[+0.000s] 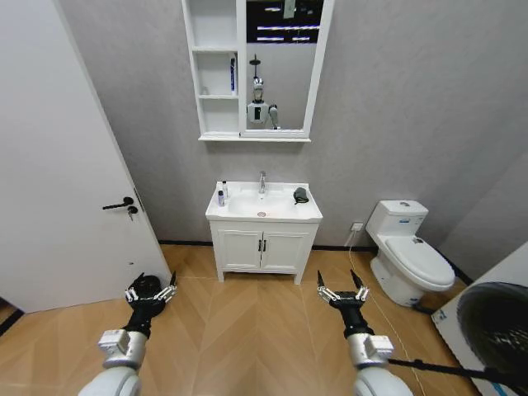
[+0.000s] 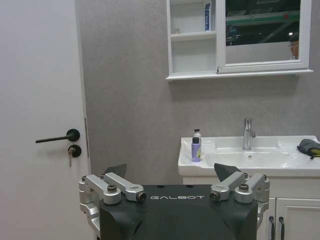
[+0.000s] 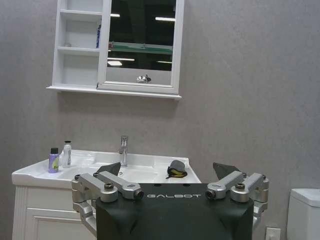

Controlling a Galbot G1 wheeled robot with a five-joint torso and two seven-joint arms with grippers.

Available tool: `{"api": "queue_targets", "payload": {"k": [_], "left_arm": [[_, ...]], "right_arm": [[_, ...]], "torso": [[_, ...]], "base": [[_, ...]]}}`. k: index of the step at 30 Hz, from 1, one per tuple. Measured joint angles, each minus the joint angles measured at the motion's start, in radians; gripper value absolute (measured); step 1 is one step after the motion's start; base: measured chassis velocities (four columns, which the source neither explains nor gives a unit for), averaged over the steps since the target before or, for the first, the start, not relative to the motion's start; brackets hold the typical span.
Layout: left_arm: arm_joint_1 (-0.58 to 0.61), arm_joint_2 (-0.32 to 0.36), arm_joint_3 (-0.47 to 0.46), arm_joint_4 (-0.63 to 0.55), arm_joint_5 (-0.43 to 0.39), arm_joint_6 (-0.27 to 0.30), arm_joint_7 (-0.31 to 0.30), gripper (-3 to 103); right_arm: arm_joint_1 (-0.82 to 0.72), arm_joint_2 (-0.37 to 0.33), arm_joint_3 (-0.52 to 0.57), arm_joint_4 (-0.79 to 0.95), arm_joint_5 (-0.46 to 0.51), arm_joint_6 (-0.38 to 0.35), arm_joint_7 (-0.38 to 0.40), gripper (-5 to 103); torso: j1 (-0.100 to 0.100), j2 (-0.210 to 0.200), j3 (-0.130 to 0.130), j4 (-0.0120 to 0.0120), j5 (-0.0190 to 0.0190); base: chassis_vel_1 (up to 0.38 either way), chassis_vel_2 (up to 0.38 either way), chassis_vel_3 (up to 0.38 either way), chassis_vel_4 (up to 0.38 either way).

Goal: Move facial cleanser and shampoo from washbasin to cabinet, then wipe washbasin with towel.

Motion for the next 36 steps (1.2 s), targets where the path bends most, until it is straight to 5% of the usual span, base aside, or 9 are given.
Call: {"api": "queue_targets", "payload": {"k": [36], "left_arm": [[0.002,-0.003,0.001,-0.012,-0.001,0.002,0.000,99]], "right_arm": [[-0.043,0.025,0.001,0.005,-0.001,0.035,-0.026,100]], "torso": [[0.000,0.000,0.000,0.0000,0.0000]], "base": [[0.000,0.000,0.000,0.000]]}}
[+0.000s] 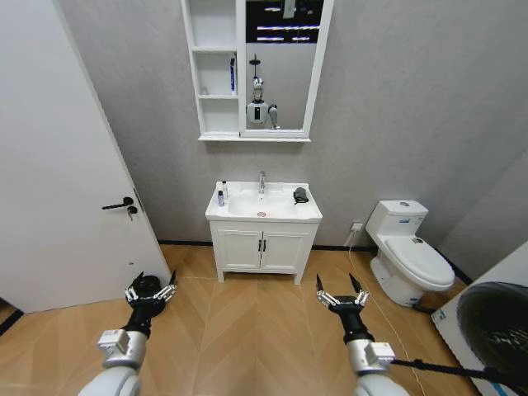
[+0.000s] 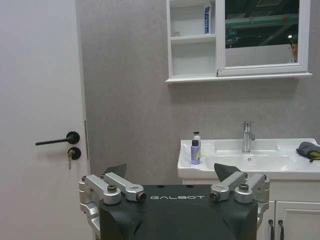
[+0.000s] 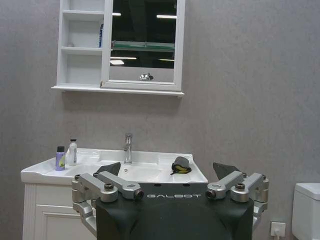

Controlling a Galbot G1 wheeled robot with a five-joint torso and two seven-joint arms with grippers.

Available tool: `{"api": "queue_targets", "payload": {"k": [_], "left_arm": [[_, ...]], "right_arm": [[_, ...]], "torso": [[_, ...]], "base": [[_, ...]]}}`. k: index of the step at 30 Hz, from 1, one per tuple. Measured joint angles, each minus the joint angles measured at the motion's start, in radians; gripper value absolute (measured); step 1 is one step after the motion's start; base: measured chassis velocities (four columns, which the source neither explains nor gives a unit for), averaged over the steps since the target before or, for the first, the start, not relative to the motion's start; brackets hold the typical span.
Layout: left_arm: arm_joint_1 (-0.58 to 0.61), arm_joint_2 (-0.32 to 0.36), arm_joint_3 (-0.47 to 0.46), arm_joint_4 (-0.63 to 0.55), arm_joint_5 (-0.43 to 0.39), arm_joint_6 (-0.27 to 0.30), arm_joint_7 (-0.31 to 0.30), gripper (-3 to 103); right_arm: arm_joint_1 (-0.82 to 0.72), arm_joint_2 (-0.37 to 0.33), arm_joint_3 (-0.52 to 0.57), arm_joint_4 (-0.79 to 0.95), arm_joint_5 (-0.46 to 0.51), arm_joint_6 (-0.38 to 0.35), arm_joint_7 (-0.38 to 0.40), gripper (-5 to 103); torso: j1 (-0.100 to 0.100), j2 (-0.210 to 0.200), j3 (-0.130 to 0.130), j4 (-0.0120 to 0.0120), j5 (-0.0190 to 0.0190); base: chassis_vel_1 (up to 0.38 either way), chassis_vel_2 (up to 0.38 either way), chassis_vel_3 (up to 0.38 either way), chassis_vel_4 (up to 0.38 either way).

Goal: Move facial cleanser and shampoo from washbasin to cabinet, then wipe washbasin with towel.

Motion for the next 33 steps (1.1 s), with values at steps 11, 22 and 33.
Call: {"api": "queue_targets", "payload": {"k": [11,22,33], "left_arm": [[0.005,-0.013,0.050,0.012,0.031,-0.005,0.002,99],[-0.006,-0.018,0.053,0.025,0.033,-0.012,0.002,99],[-0.009,-0.020,0.049,0.032,0.026,-0.014,0.002,99]], "right_arm": [[-0.016,0.007,0.002,0.001,-0.004,0.017,0.010,100],[-0.017,0.008,0.001,0.002,-0.007,0.017,0.014,100],[-0.019,0.011,-0.002,-0.010,-0.011,0.029,0.013,100]], "torso": [[0.000,0.000,0.000,0.0001,0.0000],[0.000,0.000,0.000,0.0005,0.0005],[0.000,0.000,0.000,-0.0002,-0.0004]], "base": [[-0.028,0.025,0.025,-0.033],[-0.195,0.189,0.202,-0.186],[-0.206,0.219,0.212,-0.220]]}}
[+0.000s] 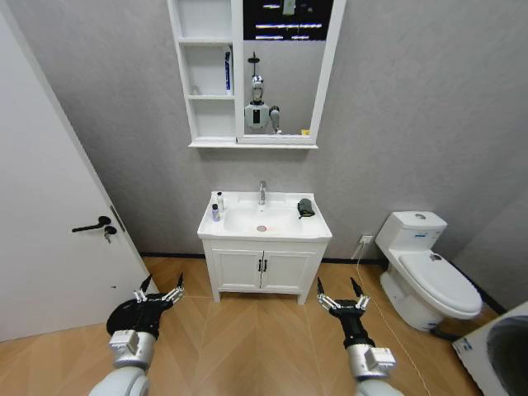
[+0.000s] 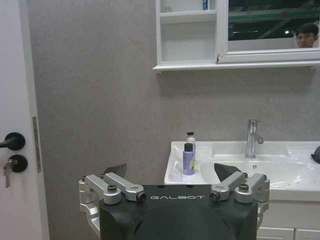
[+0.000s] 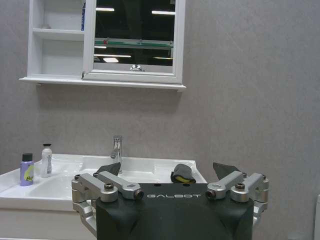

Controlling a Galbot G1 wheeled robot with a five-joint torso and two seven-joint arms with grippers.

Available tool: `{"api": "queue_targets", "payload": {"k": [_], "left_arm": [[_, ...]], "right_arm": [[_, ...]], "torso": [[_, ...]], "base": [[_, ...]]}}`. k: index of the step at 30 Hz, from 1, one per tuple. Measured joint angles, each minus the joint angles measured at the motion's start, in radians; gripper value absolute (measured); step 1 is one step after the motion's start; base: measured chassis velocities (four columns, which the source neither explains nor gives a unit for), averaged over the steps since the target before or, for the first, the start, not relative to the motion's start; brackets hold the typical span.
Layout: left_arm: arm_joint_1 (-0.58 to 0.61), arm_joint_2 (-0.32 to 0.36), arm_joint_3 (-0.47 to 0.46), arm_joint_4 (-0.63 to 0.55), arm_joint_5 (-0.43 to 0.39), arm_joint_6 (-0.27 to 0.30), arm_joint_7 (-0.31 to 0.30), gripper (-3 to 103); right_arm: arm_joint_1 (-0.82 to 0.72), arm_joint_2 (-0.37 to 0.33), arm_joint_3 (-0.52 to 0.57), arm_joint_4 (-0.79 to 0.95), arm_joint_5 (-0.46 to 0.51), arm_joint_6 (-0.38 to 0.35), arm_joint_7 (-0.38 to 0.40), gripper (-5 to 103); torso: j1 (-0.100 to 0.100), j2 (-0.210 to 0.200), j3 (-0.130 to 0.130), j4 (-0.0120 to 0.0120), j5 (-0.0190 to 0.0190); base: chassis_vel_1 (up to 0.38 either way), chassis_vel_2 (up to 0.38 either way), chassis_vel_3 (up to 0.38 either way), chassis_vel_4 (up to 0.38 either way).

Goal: Move facial cleanser and shampoo from washbasin to cabinet, then wipe washbasin with towel.

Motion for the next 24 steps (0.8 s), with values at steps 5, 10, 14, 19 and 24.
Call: {"api": "queue_targets", "payload": {"k": [5,10,14,19,24], "left_arm": [[0.000,-0.007,0.006,0.003,0.005,0.000,0.000,99],[0.000,-0.011,0.008,0.007,0.011,0.000,0.000,95],[0.000,-0.014,0.011,0.010,0.015,0.000,0.000,98],[-0.003,-0.019,0.021,0.019,0.022,-0.001,0.000,102],[-0.007,-0.019,0.027,0.027,0.025,-0.001,0.000,98]], "right_arm": [[0.001,-0.003,0.002,-0.007,0.002,0.005,-0.001,100],[0.005,-0.005,0.004,-0.011,0.005,0.006,-0.002,100],[0.005,-0.006,0.004,-0.015,0.006,0.007,-0.002,100],[0.005,-0.007,0.004,-0.017,0.007,0.009,-0.003,100],[0.007,-0.008,0.006,-0.020,0.009,0.009,-0.003,100]], "torso": [[0.000,0.000,0.000,0.0001,0.0002],[0.000,0.000,0.000,0.0001,0.0004],[0.000,0.000,0.000,0.0000,0.0002],[0.000,0.000,0.000,0.0000,0.0004],[0.000,0.000,0.000,0.0000,0.0002]], "base": [[-0.230,0.196,0.206,-0.212],[-0.213,0.215,0.220,-0.217],[-0.216,0.206,0.210,-0.216],[-0.199,0.220,0.226,-0.218],[-0.211,0.207,0.226,-0.214]]}}
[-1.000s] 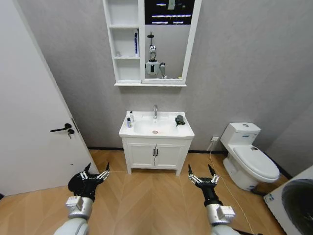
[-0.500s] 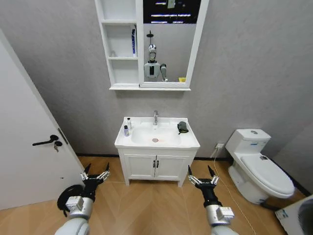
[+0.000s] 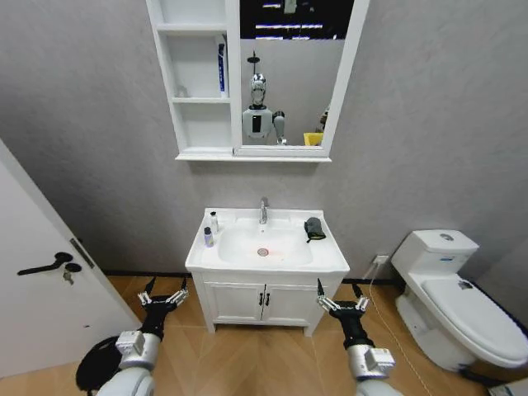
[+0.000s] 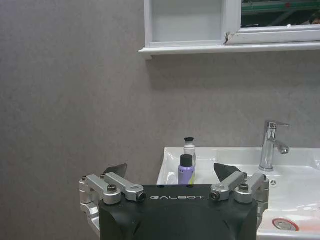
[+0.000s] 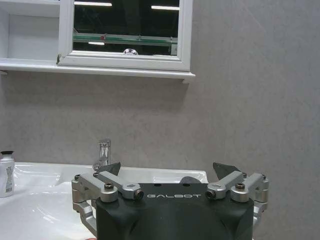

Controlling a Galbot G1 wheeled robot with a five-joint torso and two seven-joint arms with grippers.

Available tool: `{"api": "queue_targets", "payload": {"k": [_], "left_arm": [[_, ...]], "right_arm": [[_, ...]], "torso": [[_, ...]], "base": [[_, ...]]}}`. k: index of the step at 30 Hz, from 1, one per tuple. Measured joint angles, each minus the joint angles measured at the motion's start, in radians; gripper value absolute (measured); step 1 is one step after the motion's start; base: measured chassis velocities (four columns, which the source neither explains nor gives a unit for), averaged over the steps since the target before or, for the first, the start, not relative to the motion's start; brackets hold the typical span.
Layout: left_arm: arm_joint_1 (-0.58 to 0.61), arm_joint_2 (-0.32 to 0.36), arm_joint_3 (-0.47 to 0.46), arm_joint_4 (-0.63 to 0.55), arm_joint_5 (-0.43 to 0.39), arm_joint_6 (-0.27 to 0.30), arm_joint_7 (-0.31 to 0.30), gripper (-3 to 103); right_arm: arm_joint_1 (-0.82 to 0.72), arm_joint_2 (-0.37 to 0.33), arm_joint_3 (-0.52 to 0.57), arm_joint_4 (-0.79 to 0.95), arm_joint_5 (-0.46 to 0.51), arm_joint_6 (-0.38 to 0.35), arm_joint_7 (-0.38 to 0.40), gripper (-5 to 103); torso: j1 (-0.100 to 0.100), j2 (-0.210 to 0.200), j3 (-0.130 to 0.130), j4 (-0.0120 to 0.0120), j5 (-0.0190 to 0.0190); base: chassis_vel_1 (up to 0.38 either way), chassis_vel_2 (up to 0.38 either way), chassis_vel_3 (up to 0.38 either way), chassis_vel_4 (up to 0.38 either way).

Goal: Move facial cleanser and shampoo from washbasin to cabinet, then wipe washbasin with towel.

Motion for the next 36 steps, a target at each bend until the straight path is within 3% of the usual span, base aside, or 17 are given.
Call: {"api": "queue_targets", "payload": {"k": [24,36], "left_arm": [[-0.024,0.008,0.031,0.072,0.033,-0.010,0.000,98],[-0.040,0.012,0.047,0.169,0.069,-0.026,0.003,98]], "right_arm": [[0.014,0.002,-0.011,-0.023,-0.005,0.023,0.013,100],[0.003,0.005,-0.013,-0.036,-0.027,0.039,0.004,100]], "torso": [[0.000,0.000,0.000,-0.0001,-0.0001],[-0.001,0.000,0.000,0.0003,0.0002]], "base": [[-0.196,0.197,0.204,-0.201],[-0.071,0.062,0.057,-0.029]]}}
